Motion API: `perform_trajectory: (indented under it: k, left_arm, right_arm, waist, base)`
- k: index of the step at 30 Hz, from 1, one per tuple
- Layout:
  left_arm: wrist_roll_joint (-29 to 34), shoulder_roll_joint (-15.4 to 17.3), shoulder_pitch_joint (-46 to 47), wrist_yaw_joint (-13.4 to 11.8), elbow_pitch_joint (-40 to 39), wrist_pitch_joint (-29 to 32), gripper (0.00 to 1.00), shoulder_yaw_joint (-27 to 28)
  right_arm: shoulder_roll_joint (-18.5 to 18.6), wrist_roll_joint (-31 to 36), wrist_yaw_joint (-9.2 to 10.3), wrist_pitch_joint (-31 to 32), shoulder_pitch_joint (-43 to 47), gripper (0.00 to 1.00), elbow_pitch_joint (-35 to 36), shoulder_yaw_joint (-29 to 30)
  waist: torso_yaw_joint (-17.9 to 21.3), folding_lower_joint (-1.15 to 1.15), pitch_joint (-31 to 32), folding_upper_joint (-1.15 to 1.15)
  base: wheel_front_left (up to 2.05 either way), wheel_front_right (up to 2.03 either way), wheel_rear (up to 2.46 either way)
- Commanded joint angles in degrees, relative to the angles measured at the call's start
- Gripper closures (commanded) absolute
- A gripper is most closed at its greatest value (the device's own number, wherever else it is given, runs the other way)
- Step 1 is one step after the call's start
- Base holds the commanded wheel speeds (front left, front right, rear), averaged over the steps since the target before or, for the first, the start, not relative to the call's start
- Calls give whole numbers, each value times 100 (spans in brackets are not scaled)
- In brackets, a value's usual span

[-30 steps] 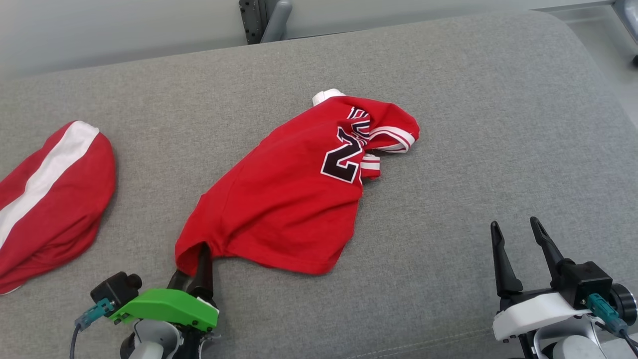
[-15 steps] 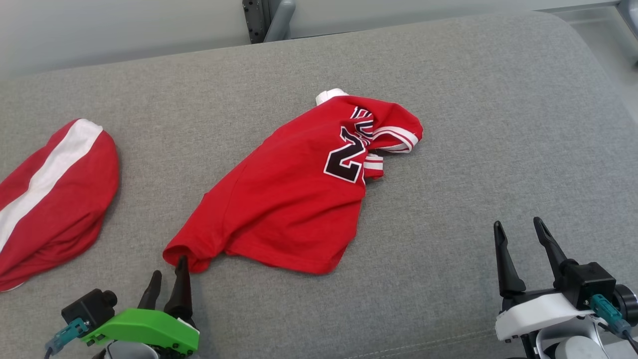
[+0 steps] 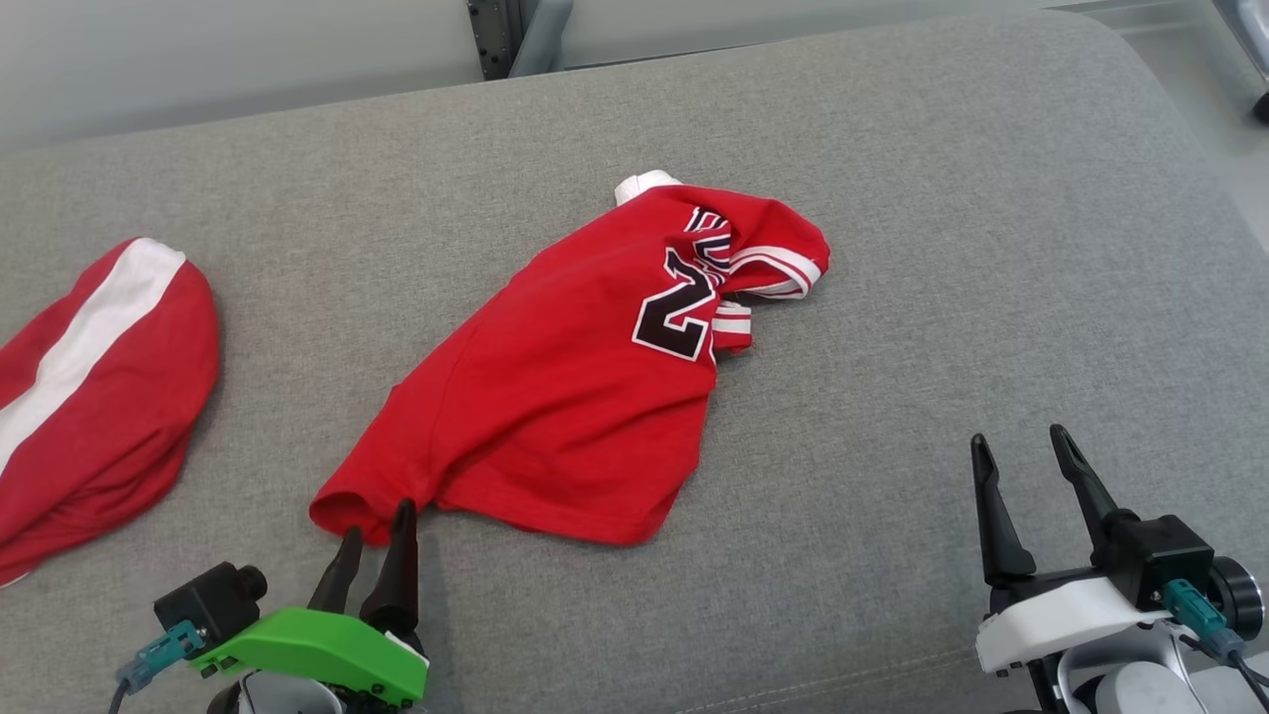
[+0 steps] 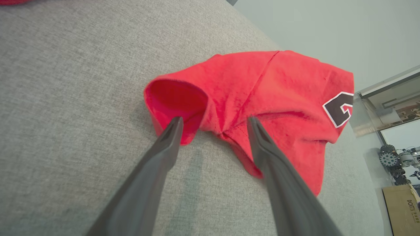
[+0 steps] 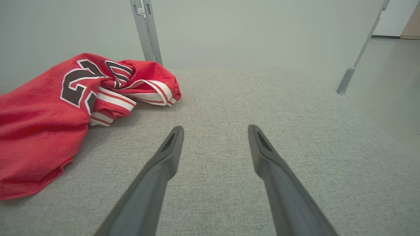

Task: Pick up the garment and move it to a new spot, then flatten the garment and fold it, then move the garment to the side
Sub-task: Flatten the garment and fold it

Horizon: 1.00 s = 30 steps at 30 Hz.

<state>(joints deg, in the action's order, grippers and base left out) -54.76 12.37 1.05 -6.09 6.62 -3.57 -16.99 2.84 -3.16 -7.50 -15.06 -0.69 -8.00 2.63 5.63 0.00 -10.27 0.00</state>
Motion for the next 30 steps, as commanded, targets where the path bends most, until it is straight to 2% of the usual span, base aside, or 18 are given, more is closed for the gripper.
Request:
perform_trajectory:
  k: [1,15,16,17,18,19,24,27,30]
  left_arm:
    - [-34,21,122,64,112,21,0,-11]
    - [-57,9,651,351,954,-59,0,19]
    - [-59,5,698,384,992,-49,10,4]
    - [-54,5,738,410,1037,-23,51,-21]
    - [-56,-4,775,428,1087,-21,82,-27]
    - [-59,-6,815,467,1136,13,100,-56]
    - [-134,107,1271,750,1021,277,100,-139]
    - [-48,342,1735,701,881,469,100,-48]
    - [-267,494,2336,756,770,862,100,78]
  right_arm:
    - [11,15,2,-19,-42,0,-1,-15]
    - [11,-59,2,-19,-46,0,-11,-50]
    - [11,-62,2,-19,-44,0,-9,-48]
    - [10,-69,2,-19,-43,0,-10,-47]
    - [11,-75,2,-19,-46,0,-13,-47]
    - [11,-81,2,-19,-53,0,-16,-51]
    - [11,-97,2,-19,-117,0,-12,-56]
    - [10,-102,2,-19,-209,0,-19,-77]
    - [11,-147,2,-19,-239,0,-41,-111]
  waist:
    - [45,0,-12,0]
    - [233,0,-51,0]
    - [241,0,-57,0]
    - [249,0,-62,0]
    - [257,0,-66,0]
    - [270,0,-70,0]
    - [342,0,-119,0]
    - [397,0,-143,0]
    - [475,0,-148,0]
  base:
    - [0,0,0]
    - [0,0,0]
    - [0,0,0]
    - [0,0,0]
    - [0,0,0]
    - [0,0,0]
    - [0,0,0]
    - [0,0,0]
    - [0,0,0]
